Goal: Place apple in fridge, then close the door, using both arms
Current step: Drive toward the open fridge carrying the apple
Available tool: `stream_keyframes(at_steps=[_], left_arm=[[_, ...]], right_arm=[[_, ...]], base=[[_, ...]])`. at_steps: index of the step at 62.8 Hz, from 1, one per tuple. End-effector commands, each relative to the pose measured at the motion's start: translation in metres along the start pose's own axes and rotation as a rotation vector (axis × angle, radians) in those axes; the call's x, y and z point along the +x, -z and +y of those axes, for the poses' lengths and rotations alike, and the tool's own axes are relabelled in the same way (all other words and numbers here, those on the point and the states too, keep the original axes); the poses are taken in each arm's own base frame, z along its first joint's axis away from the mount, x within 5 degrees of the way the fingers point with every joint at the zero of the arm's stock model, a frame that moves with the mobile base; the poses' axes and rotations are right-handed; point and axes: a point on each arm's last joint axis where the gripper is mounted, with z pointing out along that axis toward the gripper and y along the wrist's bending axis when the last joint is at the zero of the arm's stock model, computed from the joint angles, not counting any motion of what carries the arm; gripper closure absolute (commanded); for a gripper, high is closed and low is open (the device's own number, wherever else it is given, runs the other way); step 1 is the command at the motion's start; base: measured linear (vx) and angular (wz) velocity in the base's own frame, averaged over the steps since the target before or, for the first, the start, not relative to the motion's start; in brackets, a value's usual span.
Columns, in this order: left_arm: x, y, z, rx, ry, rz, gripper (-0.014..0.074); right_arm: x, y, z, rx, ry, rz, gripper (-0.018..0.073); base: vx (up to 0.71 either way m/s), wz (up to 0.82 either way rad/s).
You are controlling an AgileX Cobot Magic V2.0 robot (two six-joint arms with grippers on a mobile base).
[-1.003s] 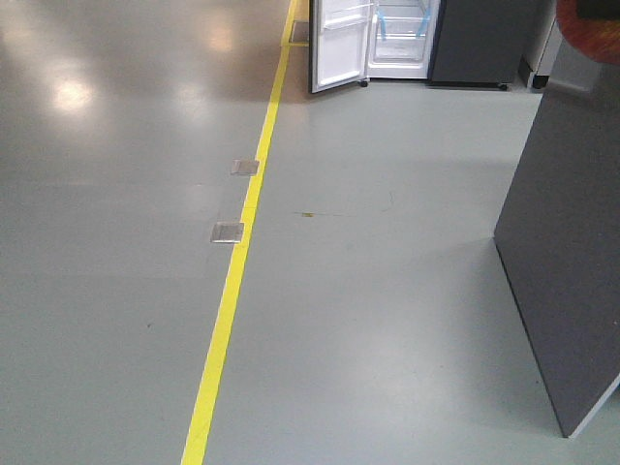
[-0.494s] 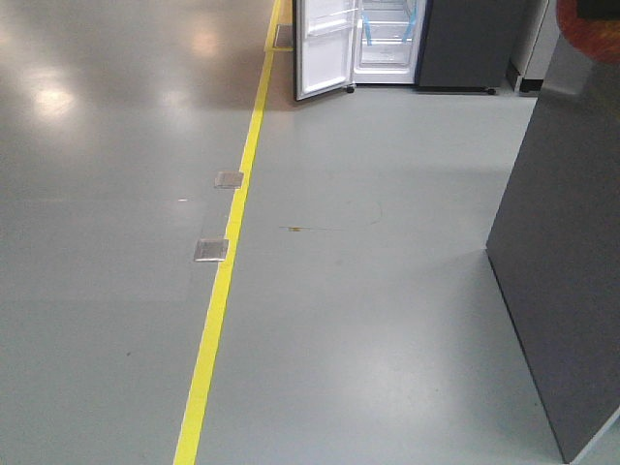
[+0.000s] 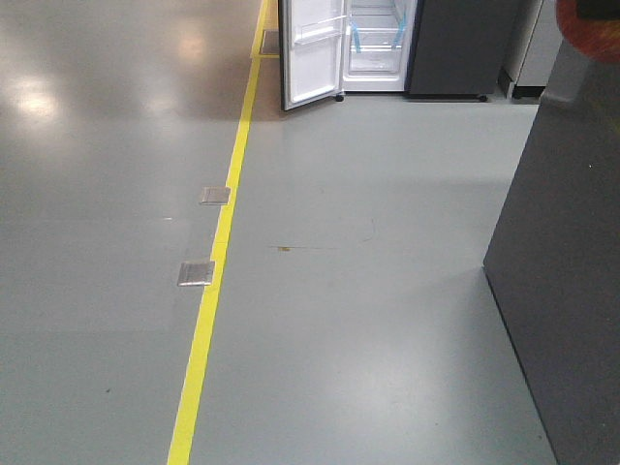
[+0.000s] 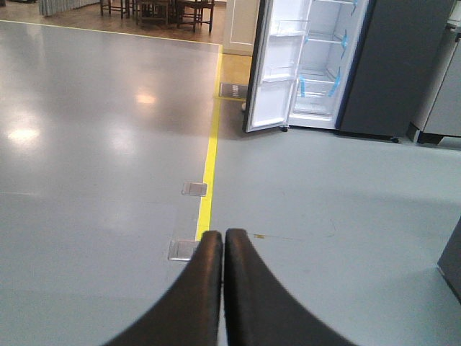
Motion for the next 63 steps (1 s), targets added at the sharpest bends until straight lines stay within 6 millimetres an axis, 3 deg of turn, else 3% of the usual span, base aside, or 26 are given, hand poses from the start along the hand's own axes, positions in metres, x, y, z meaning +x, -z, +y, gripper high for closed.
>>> stream_keyframes(at_steps=[1, 63], left_arm=[[0.003, -0.0017, -0.0022, 0.034, 0.008, -0.038, 0.0603], [0.003, -0.0017, -0.0022, 0.034, 0.008, -0.038, 0.0603]], right_arm=[[-0.0129, 0.0133, 0.0076, 0.017, 0.026, -0.111, 0.0566], [-0.0129, 0.0133, 0.0076, 0.017, 0.026, -0.111, 0.0566]], base=[[0.23, -0.04], [0.25, -0.01]])
